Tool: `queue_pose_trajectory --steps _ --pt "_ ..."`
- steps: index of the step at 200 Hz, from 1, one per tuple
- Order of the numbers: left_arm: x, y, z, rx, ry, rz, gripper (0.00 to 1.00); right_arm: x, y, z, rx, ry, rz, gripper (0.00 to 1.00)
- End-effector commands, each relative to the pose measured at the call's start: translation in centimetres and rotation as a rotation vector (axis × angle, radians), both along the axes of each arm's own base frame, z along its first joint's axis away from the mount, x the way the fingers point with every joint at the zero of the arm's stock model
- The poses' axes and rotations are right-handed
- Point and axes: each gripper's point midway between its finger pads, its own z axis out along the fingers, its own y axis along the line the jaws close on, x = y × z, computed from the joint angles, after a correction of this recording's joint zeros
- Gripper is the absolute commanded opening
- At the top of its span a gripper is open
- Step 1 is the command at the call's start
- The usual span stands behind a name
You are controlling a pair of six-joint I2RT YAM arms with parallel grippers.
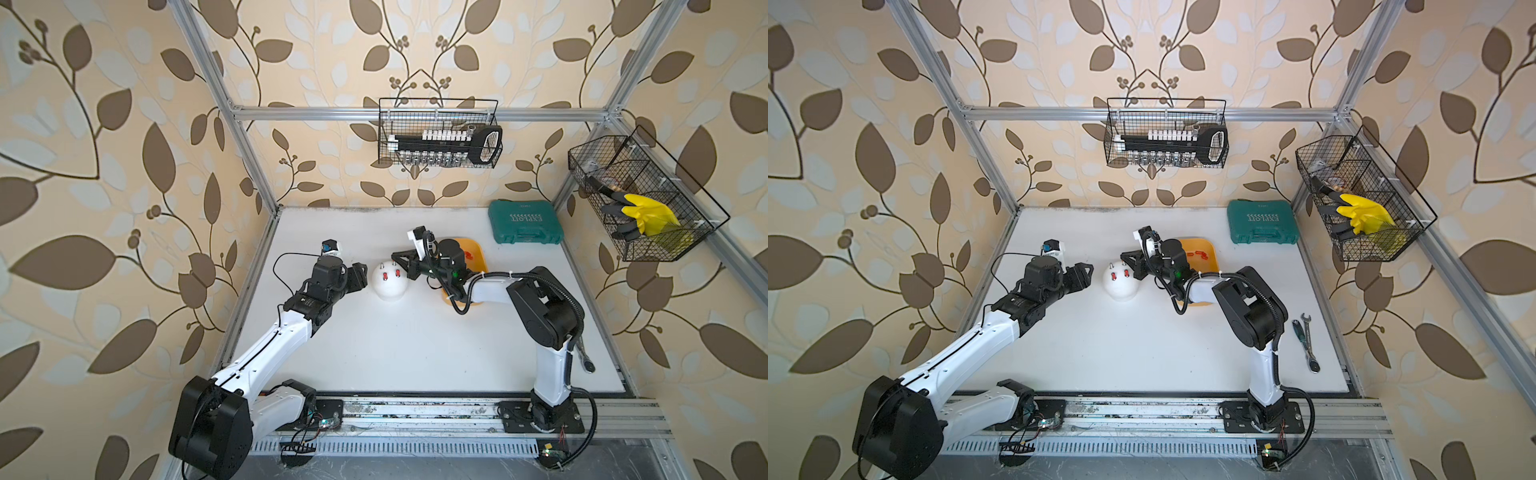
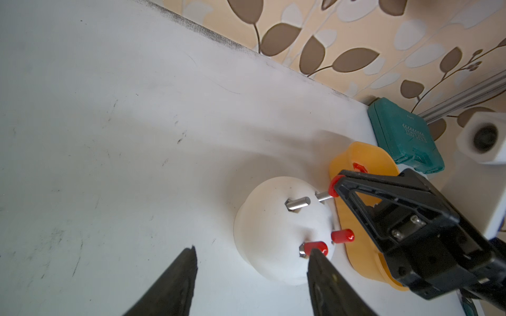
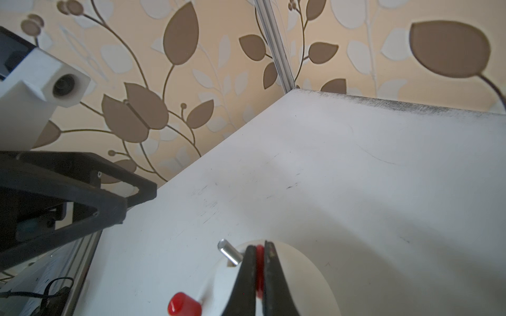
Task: Cover the protruding screws with screw protection sleeves
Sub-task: Attach the screw protection sleeve to the screw.
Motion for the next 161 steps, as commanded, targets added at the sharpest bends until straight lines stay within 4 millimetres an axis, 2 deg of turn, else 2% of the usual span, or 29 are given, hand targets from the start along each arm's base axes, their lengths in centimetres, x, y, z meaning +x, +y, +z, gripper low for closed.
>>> queue_pose_trajectory --steps 1,64,94,161 --pt "0.4 0.3 0.3 0.016 -0.035 0.001 0.66 -0.8 -0.3 -2.6 -0.019 0.024 0.031 0.07" --pt "0.3 0.4 0.2 0.017 -0.034 0.003 0.66 -1.0 -1.0 -4.4 -0.023 0.023 0.017 0.08" --pt "0.4 0.3 0.4 0.017 -0.04 0.0 0.67 -1.0 -1.0 -4.0 -0.028 0.018 0.021 0.1" --pt "0.3 0.4 0.5 0.02 -0.039 0.003 0.67 -1.4 -1.2 -2.6 -0.01 -0.009 0.022 0.27"
